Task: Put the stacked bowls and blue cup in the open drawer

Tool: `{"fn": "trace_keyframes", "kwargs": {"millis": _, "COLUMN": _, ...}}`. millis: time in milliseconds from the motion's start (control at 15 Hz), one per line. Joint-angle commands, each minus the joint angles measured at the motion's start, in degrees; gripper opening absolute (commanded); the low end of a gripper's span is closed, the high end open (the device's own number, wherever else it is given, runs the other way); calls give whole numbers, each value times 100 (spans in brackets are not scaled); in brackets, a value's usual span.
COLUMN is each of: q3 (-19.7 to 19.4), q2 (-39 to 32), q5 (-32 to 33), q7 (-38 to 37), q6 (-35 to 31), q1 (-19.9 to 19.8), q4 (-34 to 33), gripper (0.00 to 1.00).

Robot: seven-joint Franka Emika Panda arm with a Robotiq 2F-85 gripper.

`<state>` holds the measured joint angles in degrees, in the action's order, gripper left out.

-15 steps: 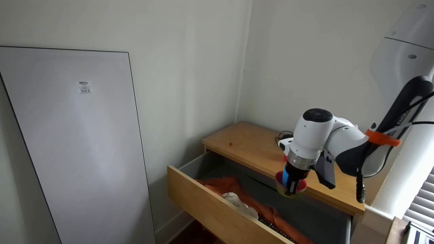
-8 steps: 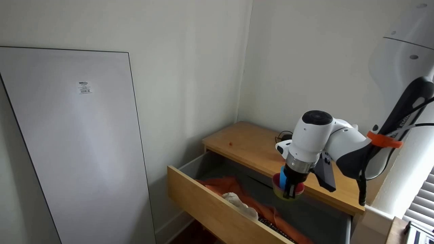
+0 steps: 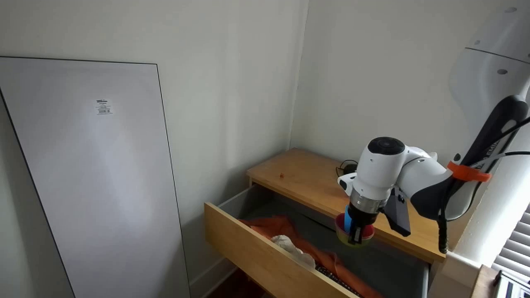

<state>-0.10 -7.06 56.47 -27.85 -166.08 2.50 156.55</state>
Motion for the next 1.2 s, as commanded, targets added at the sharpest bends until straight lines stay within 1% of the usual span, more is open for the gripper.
{"fn": "trace_keyframes", "kwargs": {"millis": 0, "q3": -157, "q2": -293, "q5": 493, "q7": -770, "q6": 249, "q1": 97, "q4": -30, "gripper": 1}}
{"fn": "trace_keyframes", "kwargs": {"millis": 133, "q3": -239, "q2": -569, "q5": 898, "q7": -1226, "q6": 212, "q1": 132, "q4": -98, "gripper": 1}}
{"fn": "trace_keyframes", "kwargs": {"millis": 400, "q3": -218, "q2": -1210, "q5": 1595, "q7": -1585, "q6": -166, "q1": 168, "q4": -190, "gripper": 1}}
{"fn": "trace_keyframes", "kwargs": {"millis": 600, "q3": -254, "q2": -1691, "q5": 2250, "q7": -1933, "q6": -377, "q1": 296, "q4": -448, "gripper": 1}}
{"fn": "trace_keyframes", "kwargs": {"millis": 867, "q3": -319, "q2": -2309, "q5": 3568, "q7": -2453, "q6": -512, "q1": 421, "q4": -1087, "gripper": 1}}
{"fn": "trace_keyframes", "kwargs": {"millis": 933, "q3": -310, "q2": -2458, "q5": 3953, "q7": -2638, "q6": -485, "q1": 421, "q4": -1266, "gripper": 1}}
{"fn": "trace_keyframes", "kwargs": {"millis": 1133, "q3": -179, "q2": -2940, "q5": 4704, "q7": -3020, "q6": -379, "q1": 307, "q4": -1649, "gripper": 1}}
